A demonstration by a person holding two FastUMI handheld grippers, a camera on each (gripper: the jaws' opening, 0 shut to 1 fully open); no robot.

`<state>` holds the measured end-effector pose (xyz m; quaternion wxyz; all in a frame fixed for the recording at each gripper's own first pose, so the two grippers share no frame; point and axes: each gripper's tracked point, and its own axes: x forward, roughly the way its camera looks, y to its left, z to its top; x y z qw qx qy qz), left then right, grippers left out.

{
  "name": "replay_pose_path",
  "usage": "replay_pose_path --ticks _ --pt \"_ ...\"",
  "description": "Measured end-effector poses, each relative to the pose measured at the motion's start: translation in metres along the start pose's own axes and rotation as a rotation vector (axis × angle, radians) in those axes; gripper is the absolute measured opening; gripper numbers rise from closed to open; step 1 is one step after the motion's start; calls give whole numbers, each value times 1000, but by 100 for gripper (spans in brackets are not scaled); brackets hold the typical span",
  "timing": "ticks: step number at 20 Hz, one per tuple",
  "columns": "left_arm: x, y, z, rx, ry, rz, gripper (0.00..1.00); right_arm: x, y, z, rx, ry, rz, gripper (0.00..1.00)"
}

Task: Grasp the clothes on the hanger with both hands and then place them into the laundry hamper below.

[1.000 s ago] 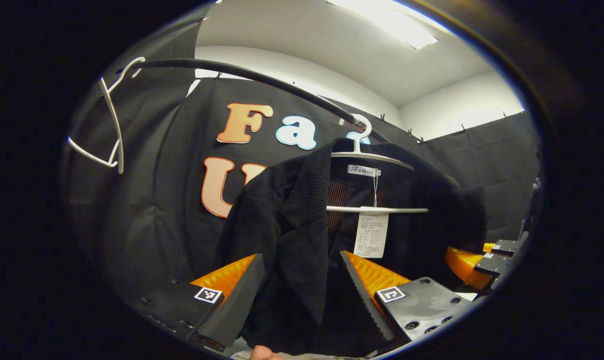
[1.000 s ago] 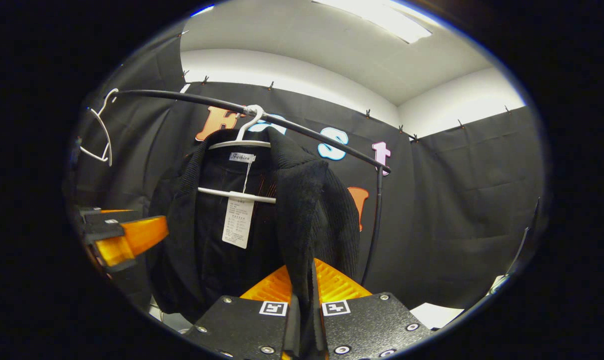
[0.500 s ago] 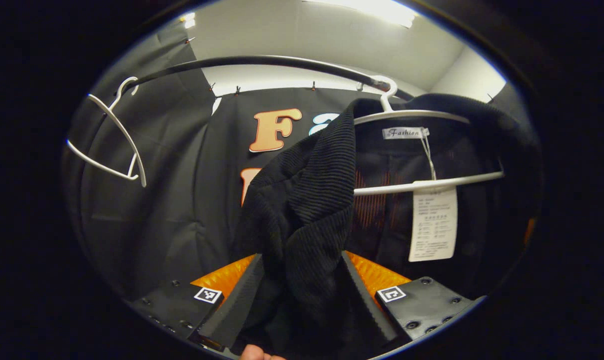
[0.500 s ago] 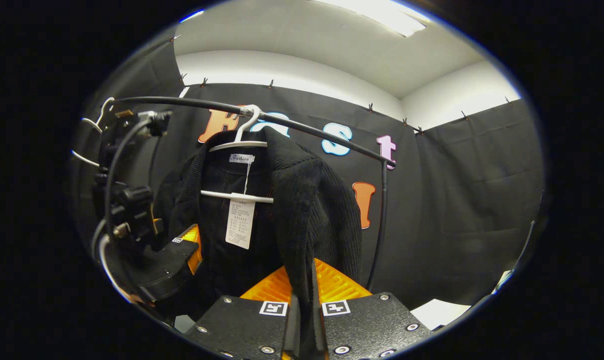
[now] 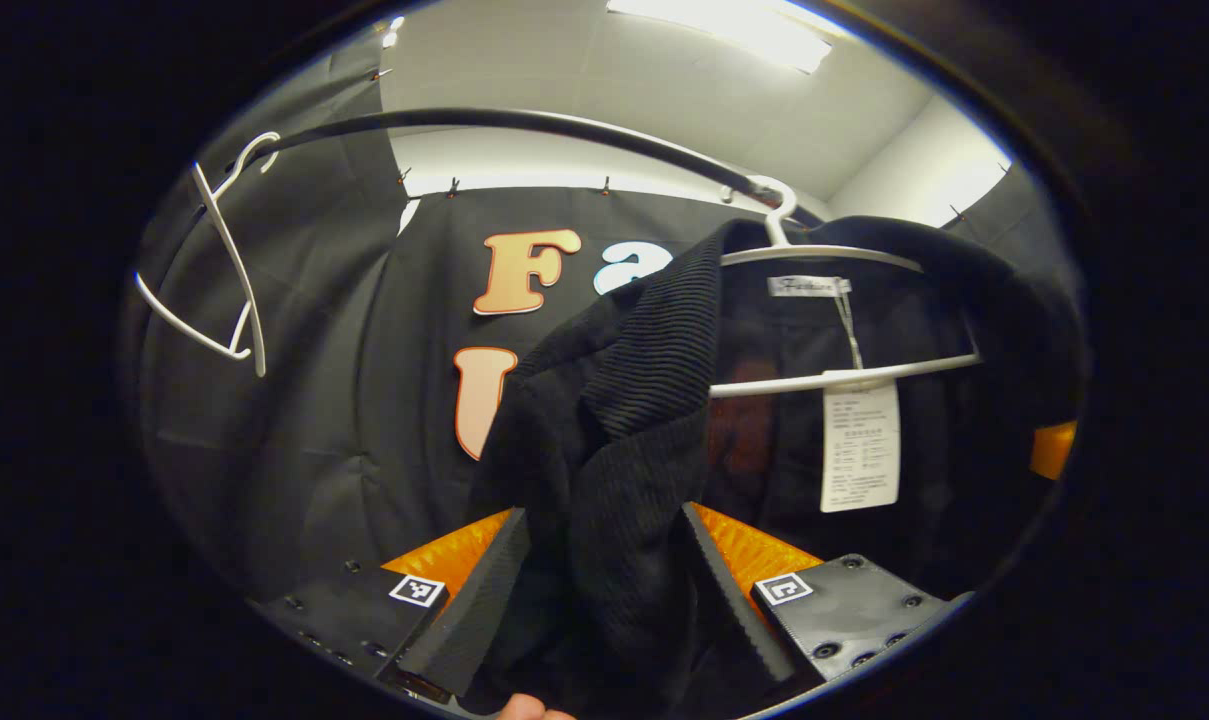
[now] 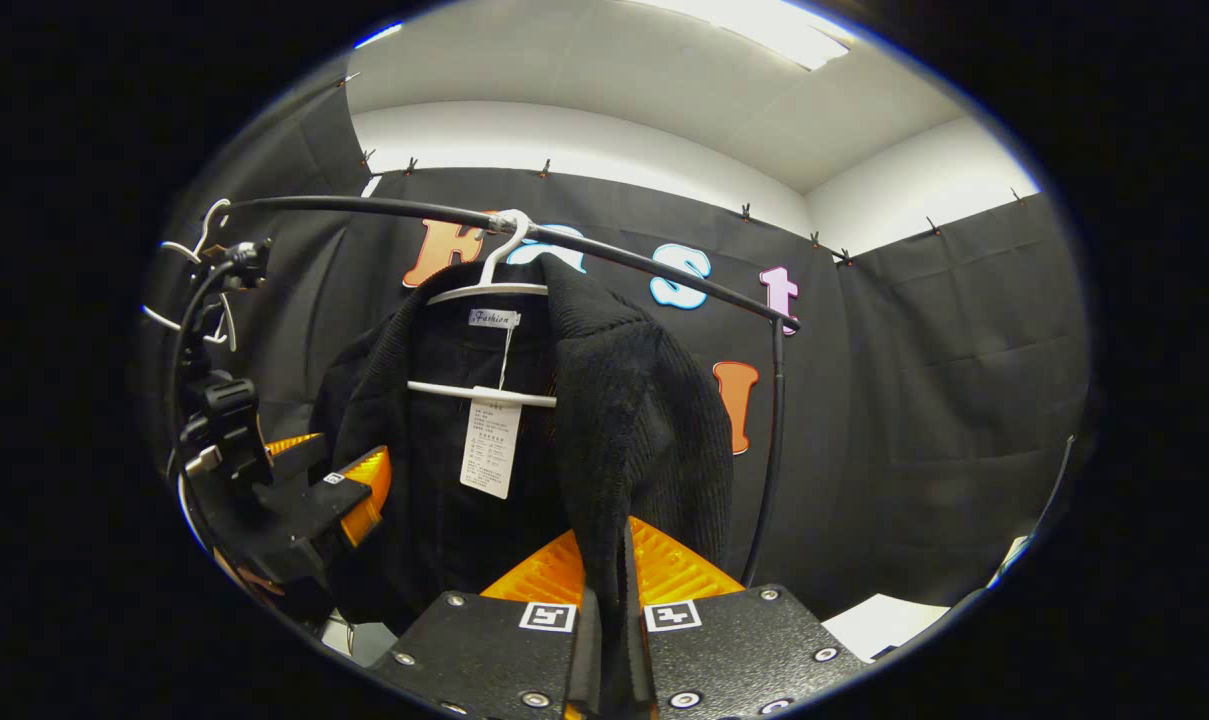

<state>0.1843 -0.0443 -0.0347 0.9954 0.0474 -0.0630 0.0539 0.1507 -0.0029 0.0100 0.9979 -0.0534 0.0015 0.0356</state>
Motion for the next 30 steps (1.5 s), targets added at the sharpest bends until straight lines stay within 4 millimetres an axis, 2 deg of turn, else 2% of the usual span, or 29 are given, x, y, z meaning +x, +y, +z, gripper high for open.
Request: replay_pose_path --ticks 1,3,5,6,7,8,9,12,14,16,17,19,22,23,25,26,27,28,29,30 --pt "-6 -10 1 12 -13 0 94 1 1 1 -1 -3 -1 11" --pt "-7 -24 -3 53 -14 11 97 -1 2 2 6 -5 -1 11" --pt "3 -29 -11 99 6 40 94 -3 0 3 6 -9 -9 11" --pt "10 -28 -17 115 16 61 96 -4 -3 4 6 -11 -16 11" --pt "19 -24 -25 122 38 84 98 -5 -4 4 7 -13 -20 11" --pt "23 -16 -34 121 68 109 99 -6 -6 5 8 -16 -25 15" --pt "23 -3 -46 118 99 142 99 -6 -8 6 5 -19 -31 11" --pt "19 39 -65 80 149 217 96 -10 -16 7 -6 -27 -47 11" --pt "16 61 -66 61 153 220 98 -9 -16 6 -8 -21 -46 11" --pt "16 62 -56 33 141 149 96 -8 -12 2 -6 -13 -34 11" --pt "16 62 -50 17 138 100 98 -8 -10 -1 -6 -7 -27 11" --pt "13 54 -37 -25 127 -10 70 -7 -3 -4 -5 2 -18 11" --pt "1 68 -15 -60 105 -30 28 -11 6 -4 5 -1 4 11" --pt "-3 64 -11 -82 117 -69 14 -12 9 -5 7 6 12 11" --pt "-11 61 -2 -100 134 -100 14 -16 14 -15 19 39 18 11" --pt "-15 69 3 -90 135 -81 11 -20 11 -17 18 44 3 8" --pt "-17 72 9 -71 128 -78 11 -22 5 -13 16 34 -11 1" --pt "-20 74 16 -44 114 -79 11 -26 0 -7 14 23 -20 0" --pt "-21 76 24 -20 100 -76 11 -27 -4 0 8 9 -29 5" --pt "-20 78 33 -11 82 -81 14 -28 -11 8 0 -6 -40 0"
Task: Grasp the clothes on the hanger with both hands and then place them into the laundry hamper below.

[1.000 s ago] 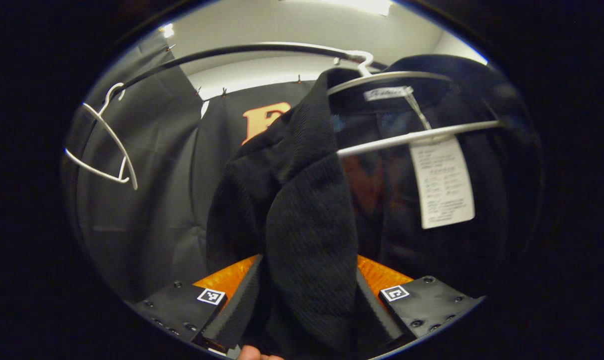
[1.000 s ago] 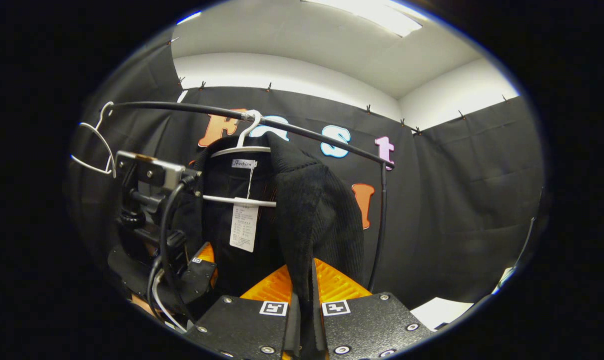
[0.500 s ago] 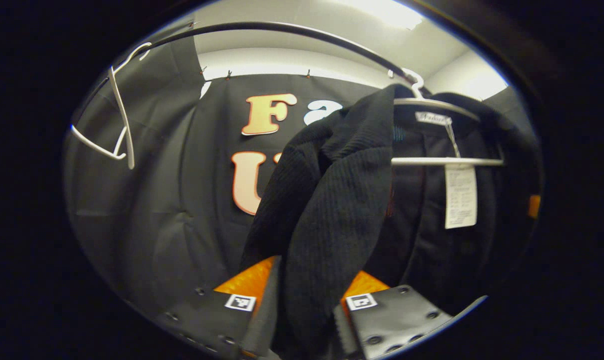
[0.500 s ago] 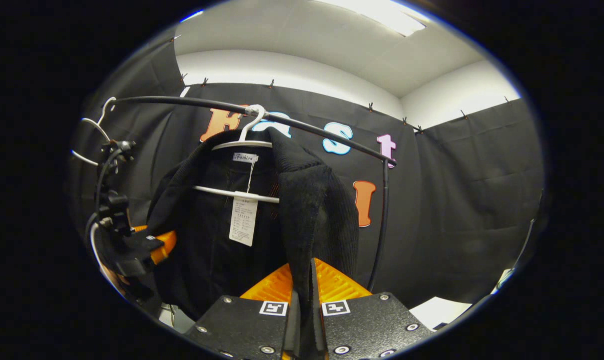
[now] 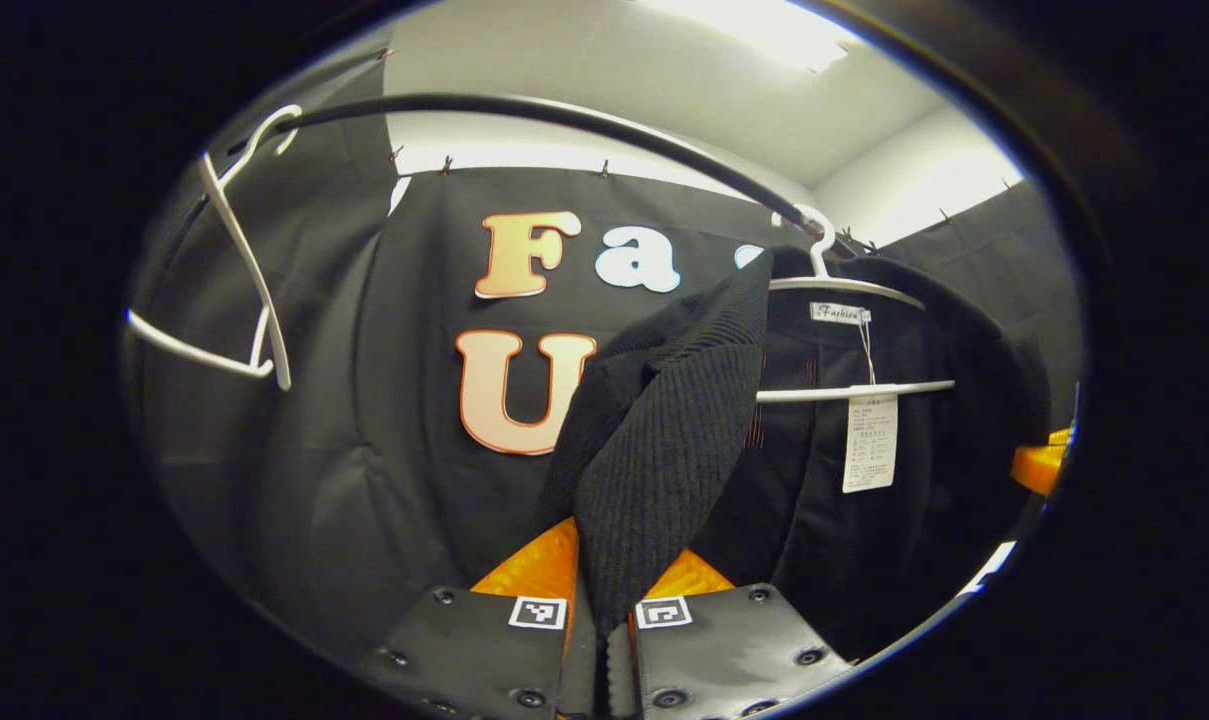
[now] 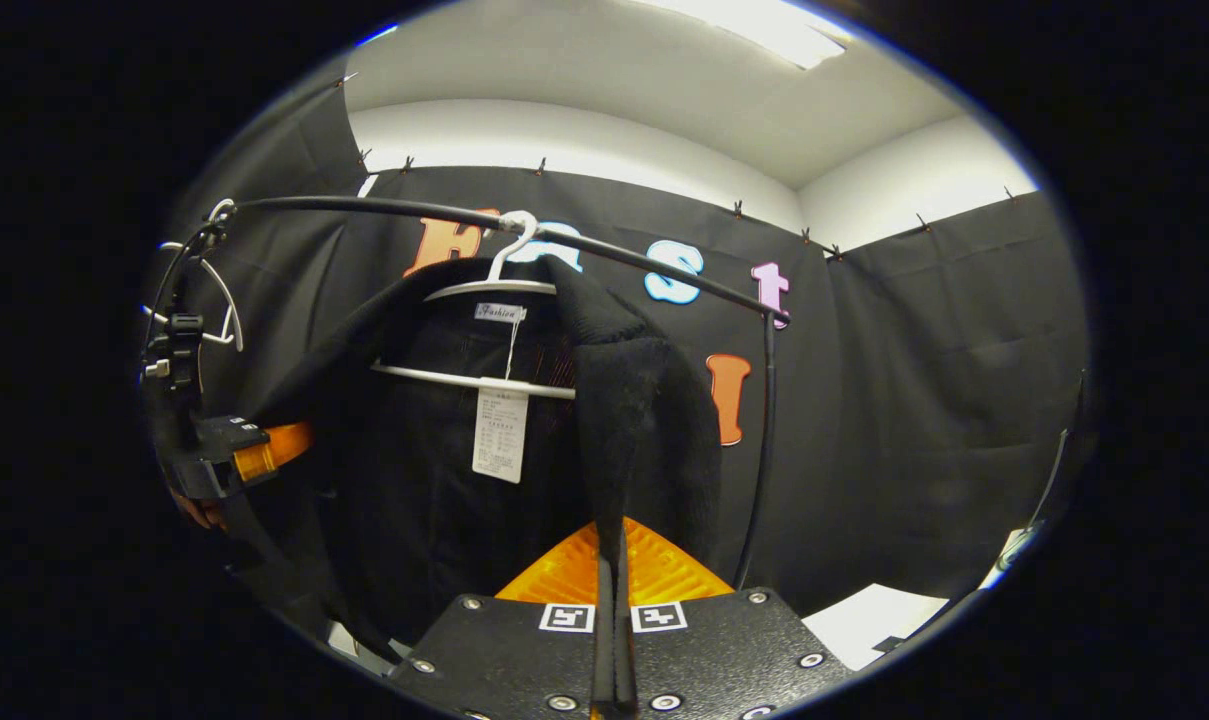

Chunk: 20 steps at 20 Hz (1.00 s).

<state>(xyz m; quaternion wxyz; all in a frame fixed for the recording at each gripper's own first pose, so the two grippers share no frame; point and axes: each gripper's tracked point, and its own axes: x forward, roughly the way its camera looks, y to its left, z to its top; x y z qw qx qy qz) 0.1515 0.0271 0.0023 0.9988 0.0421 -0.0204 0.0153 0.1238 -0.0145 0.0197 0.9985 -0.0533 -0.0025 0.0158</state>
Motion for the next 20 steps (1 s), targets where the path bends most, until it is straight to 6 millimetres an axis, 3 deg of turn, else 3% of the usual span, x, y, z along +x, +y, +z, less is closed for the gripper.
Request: replay_pose_path --ticks 3,4,5,6,7,8,9,11,14,15,17,20 --pt "3 8 22 16 -17 29 11 -1 -26 33 -16 -57 -44 0" --pt "4 8 27 17 -16 29 14 0 -35 45 -18 -79 -60 5" --pt "7 5 33 11 -19 18 14 -2 -45 55 -22 -99 -78 0" --pt "7 4 38 7 -24 7 11 -2 -55 65 -27 -116 -95 5" --pt "9 5 46 9 -36 6 11 -2 -63 75 -31 -134 -107 0" --pt "11 9 55 20 -49 16 11 -3 -72 89 -38 -157 -121 5" --pt "14 14 61 37 -60 34 14 -2 -80 102 -50 -179 -134 5" --pt "19 24 73 54 -81 67 8 3 -97 123 -78 -213 -161 0" --pt "33 27 82 31 -84 56 11 18 -114 142 -72 -208 -174 0" --pt "38 28 85 22 -84 54 11 25 -119 149 -68 -213 -174 5" --pt "52 33 94 28 -90 63 11 37 -130 160 -71 -219 -182 0" --pt "76 43 103 47 -105 83 11 58 -148 167 -61 -217 -201 0"
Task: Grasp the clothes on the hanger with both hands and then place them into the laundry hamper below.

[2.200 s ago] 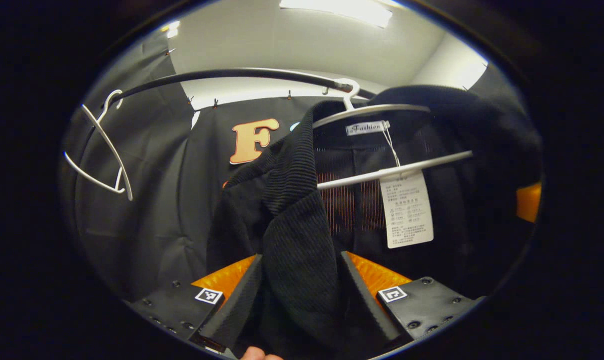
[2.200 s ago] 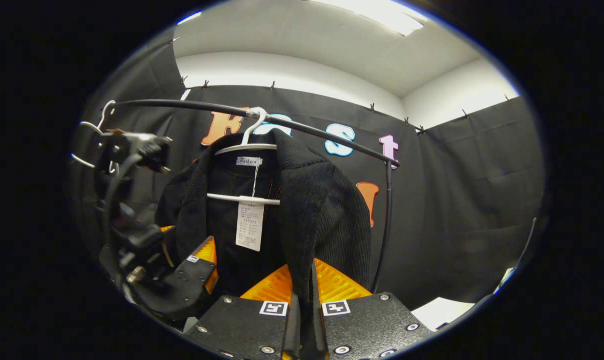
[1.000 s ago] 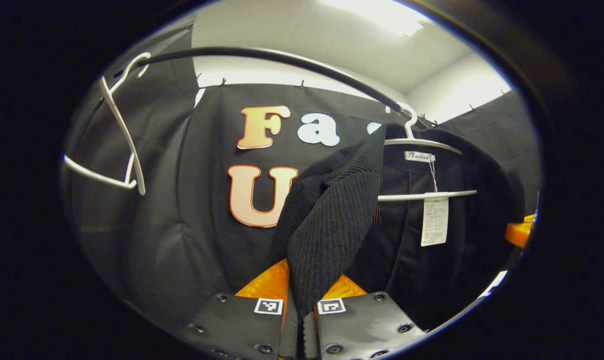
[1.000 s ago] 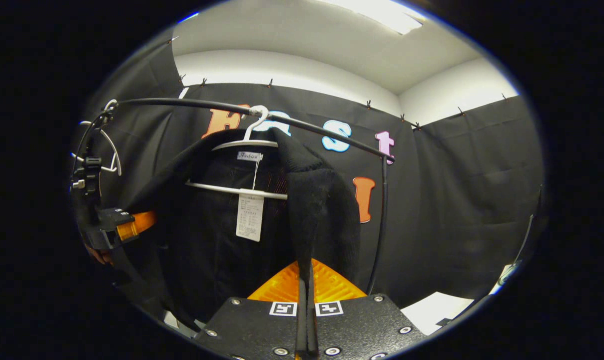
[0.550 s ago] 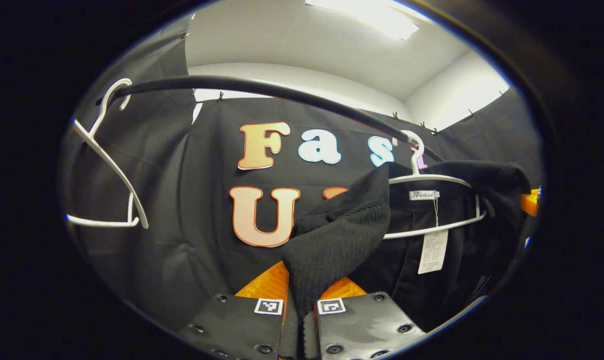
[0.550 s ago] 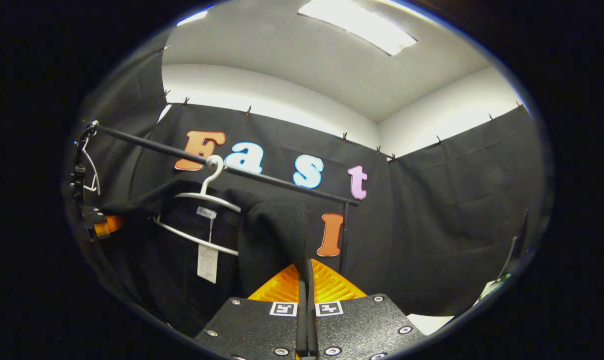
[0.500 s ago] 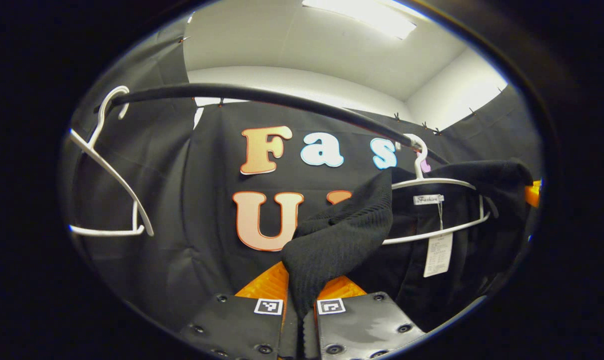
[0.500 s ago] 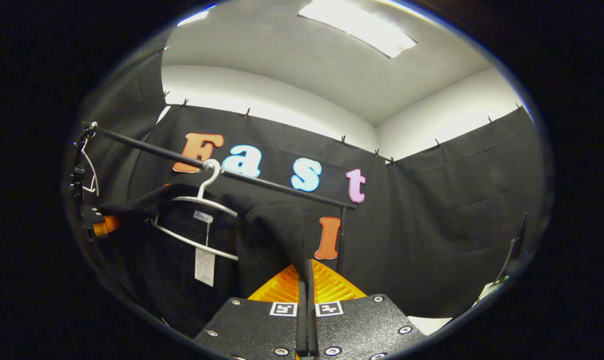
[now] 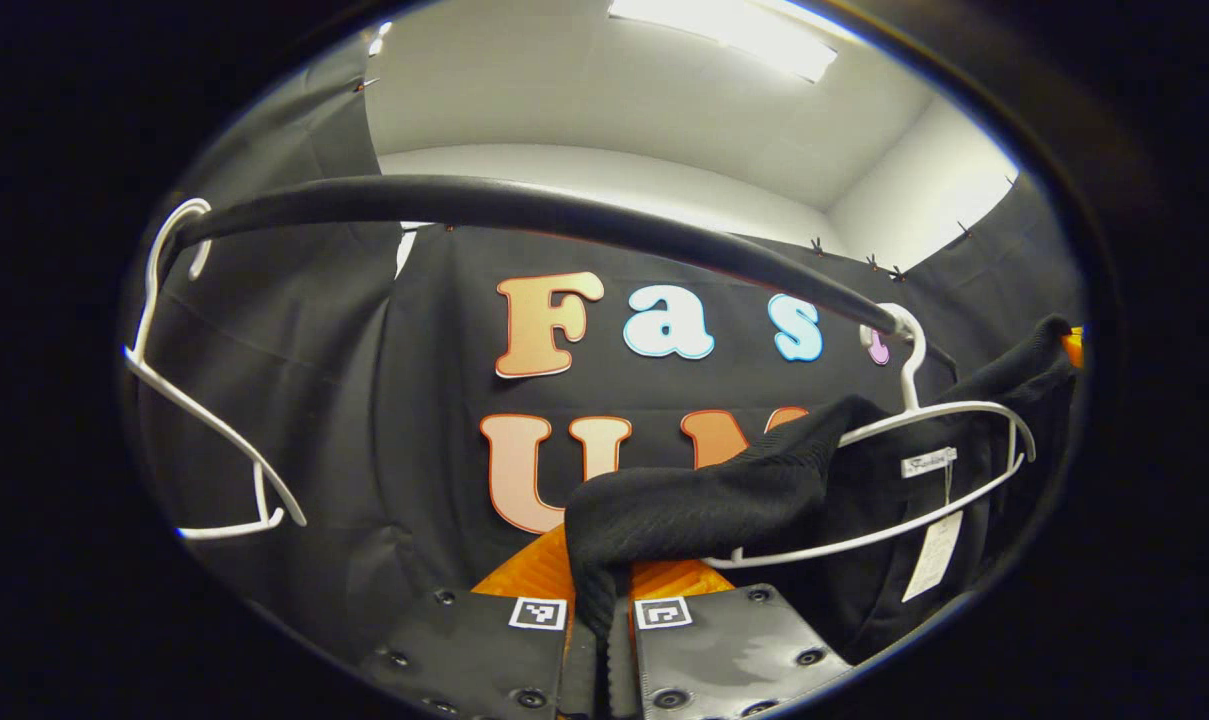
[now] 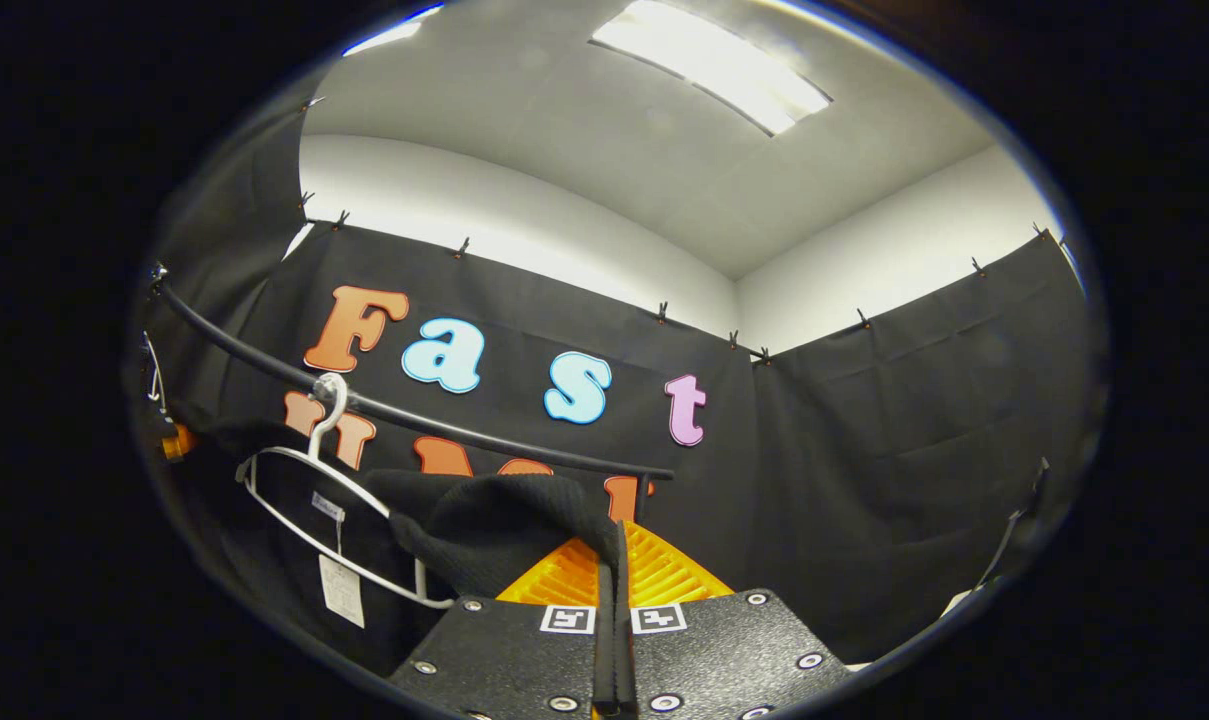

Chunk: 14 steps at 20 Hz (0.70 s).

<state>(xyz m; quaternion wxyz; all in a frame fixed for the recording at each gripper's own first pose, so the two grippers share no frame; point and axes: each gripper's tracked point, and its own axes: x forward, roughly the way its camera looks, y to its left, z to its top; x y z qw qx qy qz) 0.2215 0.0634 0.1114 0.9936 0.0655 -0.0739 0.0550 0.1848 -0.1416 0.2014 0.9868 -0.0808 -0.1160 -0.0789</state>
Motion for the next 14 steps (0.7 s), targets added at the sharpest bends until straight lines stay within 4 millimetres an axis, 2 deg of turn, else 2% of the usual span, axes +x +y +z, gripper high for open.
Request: replay_pose_path --ticks 3,5,6,7,8,12,14 --pt "15 20 1 14 -14 71 11 24 -9 -11 20 18 -14 0" --pt "21 20 -8 22 3 84 11 34 -6 -31 22 56 -4 0" --pt "24 20 -14 22 16 87 14 35 -4 -44 25 77 3 5" --pt "25 20 -22 21 33 88 14 36 -2 -54 27 96 8 0" --pt "27 19 -31 21 52 90 11 35 1 -65 31 111 11 0" --pt "31 22 -73 24 128 102 11 26 18 -99 39 152 42 0" --pt "28 22 -87 16 160 105 11 21 26 -114 34 173 54 0"
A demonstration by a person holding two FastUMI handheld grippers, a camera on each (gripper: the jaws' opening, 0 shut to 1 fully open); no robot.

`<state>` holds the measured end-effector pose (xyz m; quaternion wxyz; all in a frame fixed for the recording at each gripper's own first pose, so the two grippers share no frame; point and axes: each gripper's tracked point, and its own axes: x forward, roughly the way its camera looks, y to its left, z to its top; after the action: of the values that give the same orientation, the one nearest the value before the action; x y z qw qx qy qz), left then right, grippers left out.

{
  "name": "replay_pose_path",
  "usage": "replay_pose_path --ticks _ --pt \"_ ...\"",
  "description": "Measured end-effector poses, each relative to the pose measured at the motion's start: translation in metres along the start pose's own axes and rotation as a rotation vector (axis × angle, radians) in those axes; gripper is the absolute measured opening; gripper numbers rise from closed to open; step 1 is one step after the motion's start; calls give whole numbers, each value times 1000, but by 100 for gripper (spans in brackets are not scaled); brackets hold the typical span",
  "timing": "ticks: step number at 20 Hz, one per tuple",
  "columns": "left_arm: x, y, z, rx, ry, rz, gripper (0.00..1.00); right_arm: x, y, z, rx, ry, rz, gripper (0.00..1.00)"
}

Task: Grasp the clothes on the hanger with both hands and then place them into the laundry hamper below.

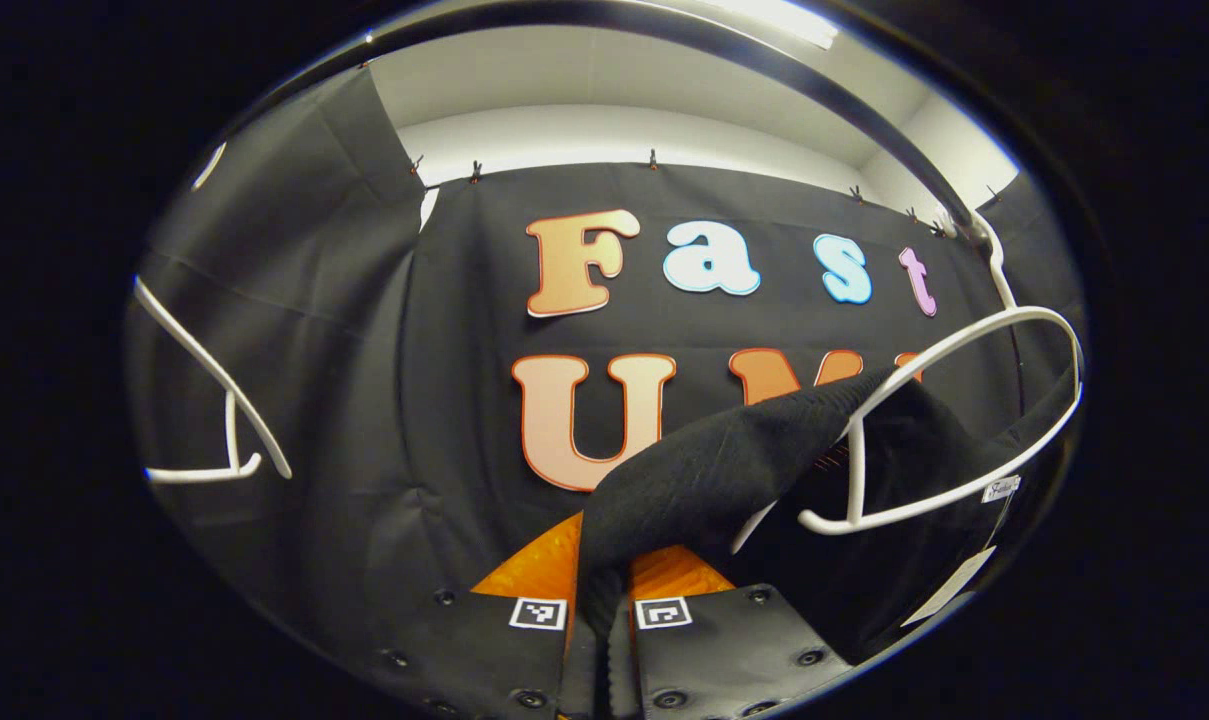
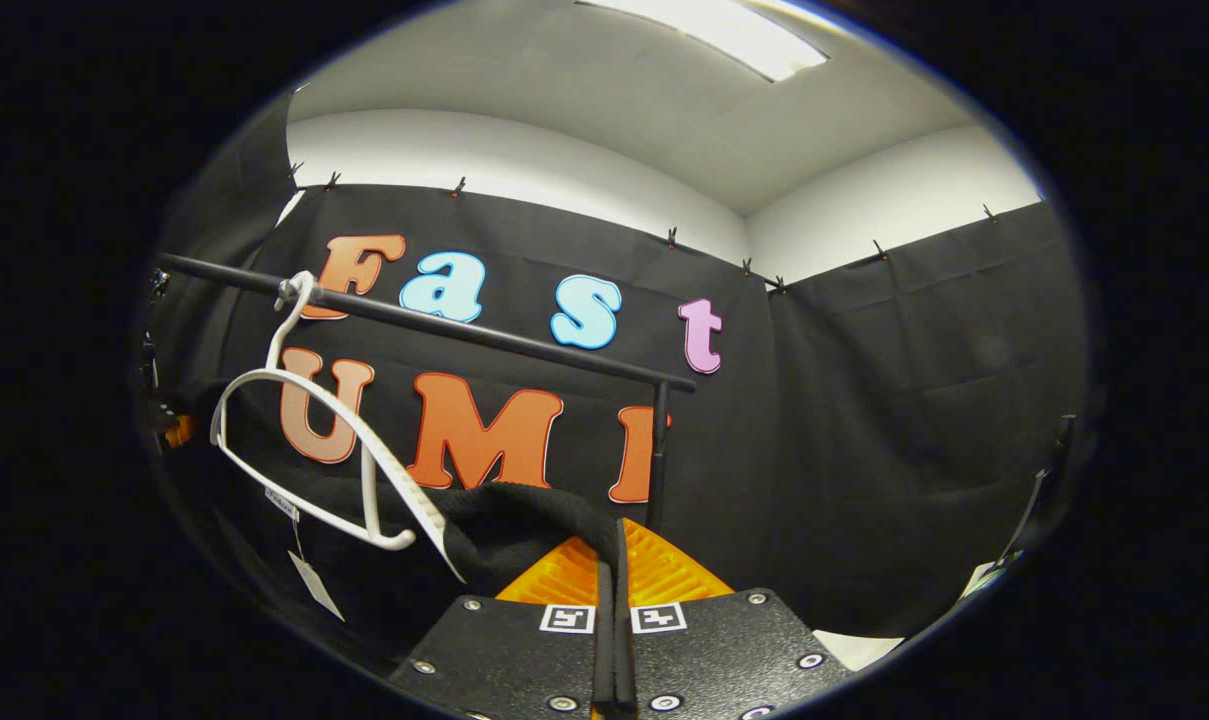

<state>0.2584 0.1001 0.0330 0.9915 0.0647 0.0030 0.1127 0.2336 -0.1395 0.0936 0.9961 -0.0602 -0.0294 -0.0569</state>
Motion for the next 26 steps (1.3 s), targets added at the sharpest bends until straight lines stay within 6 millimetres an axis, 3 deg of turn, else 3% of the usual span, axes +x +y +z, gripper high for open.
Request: replay_pose_path --ticks 7,12,16,21,26 --pt "0 -9 -25 29 53 -5 11 -11 13 -28 7 26 -7 0" --pt "10 -16 -38 -36 127 -43 11 -12 6 -32 1 35 -10 0" --pt "14 -19 -59 -33 200 -64 11 -10 1 -49 -42 71 -17 0" --pt "-10 -16 -97 -80 266 -65 11 -29 23 -79 -38 108 30 0" --pt "-47 -6 -108 -20 260 -56 9 -62 47 -97 -74 126 79 0"
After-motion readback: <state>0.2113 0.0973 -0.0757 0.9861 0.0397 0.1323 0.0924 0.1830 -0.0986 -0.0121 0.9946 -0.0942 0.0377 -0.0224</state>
